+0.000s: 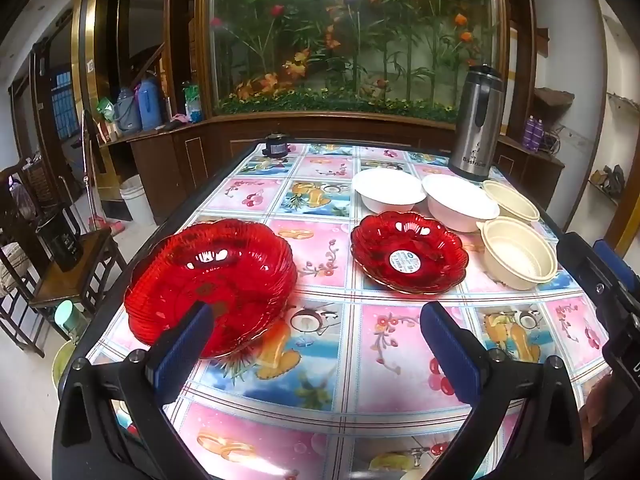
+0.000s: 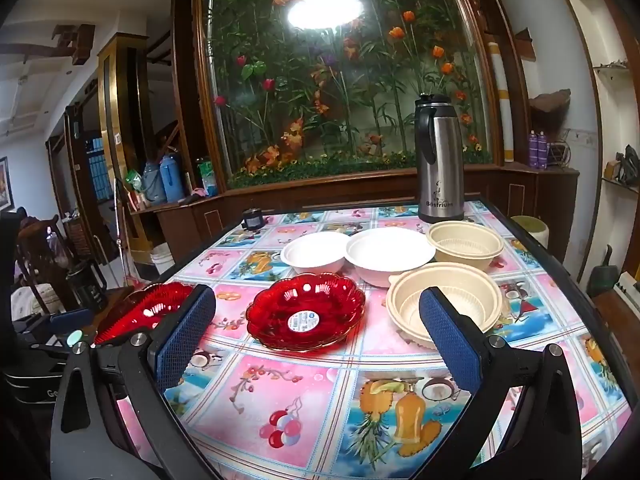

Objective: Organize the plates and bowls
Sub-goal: 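Move the left tool toward the stack of large red plastic plates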

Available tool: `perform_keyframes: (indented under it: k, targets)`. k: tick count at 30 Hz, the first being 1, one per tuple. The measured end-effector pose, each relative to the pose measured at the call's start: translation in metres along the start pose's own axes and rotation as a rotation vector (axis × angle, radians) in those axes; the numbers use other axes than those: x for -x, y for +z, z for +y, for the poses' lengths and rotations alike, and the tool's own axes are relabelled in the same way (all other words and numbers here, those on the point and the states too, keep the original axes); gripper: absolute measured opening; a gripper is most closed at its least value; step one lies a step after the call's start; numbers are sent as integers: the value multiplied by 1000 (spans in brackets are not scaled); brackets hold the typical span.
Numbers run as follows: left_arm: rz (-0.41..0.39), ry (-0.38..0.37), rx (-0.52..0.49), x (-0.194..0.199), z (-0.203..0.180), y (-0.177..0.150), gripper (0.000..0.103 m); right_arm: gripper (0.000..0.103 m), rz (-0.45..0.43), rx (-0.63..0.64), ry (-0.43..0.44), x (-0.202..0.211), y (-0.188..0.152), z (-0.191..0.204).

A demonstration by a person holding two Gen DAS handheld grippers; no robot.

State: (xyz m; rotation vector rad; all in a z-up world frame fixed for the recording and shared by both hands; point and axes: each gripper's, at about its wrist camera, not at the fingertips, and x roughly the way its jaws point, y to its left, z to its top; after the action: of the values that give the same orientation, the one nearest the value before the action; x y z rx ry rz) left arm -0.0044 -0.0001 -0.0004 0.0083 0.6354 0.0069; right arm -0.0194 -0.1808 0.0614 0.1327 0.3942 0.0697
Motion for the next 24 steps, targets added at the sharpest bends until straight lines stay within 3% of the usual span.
perform_keyframes:
  k: [7,9,18,24]
  targets:
    - [5,23,32,10,5,-7,103,103,37,29,41,-7,3,15]
    - [16,33,55,-8,29,-2,103,103,45,30,54,-13,2,21]
    - [34,81,113,-8,74,-16,103,103,84,45,109,-23,1,45]
    - [62,134,206,-10,117,-27,103,103,139,21,211,-45,1,66]
